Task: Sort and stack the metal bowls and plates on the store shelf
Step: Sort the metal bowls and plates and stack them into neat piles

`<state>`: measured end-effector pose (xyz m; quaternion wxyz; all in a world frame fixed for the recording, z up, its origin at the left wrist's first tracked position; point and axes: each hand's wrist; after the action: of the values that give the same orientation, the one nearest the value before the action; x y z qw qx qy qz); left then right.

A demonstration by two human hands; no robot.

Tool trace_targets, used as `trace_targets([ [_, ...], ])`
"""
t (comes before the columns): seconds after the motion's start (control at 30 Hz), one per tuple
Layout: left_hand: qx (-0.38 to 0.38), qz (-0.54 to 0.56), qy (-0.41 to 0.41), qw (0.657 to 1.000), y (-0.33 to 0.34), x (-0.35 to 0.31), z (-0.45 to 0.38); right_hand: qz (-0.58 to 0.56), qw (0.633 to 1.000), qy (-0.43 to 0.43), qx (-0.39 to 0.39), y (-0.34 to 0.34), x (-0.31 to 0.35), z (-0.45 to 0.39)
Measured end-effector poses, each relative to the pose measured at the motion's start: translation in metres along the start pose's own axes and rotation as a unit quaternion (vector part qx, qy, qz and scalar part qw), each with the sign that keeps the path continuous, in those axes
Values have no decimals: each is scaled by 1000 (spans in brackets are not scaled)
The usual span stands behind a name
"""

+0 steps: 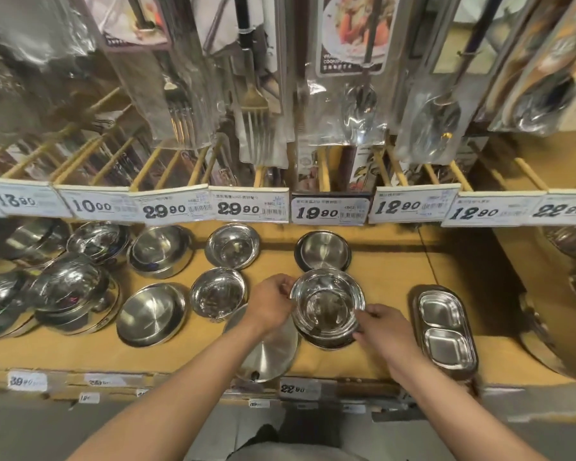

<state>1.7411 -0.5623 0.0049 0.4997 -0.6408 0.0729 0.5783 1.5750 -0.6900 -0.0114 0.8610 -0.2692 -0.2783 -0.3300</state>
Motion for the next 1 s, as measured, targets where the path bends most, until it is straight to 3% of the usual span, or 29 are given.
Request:
trace_targets([
  [0.27, 55, -43, 50, 996, -2, 10, -22, 97, 984, -40, -147, 19, -3, 11],
  [0.67, 153, -142, 71, 975, -6, 7, -35, 123, 984, -21, -127, 25, -8, 16],
  [0.87, 92, -36, 33, 995, -18, -14, -36, 40, 991, -50, -121, 4, 20, 31],
  [1.0, 103, 57, 16, 993, -31, -29, -28, 19, 993, -63, -101, -9, 35, 42],
])
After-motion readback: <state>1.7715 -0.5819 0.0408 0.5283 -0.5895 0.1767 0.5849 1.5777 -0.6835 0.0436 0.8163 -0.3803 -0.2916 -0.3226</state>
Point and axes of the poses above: each hand's wrist, its own z-axis away from the middle knuckle, its own y-axis out of the palm, x = y × z, and after that the axes turned 13 degrees about y, right-handed
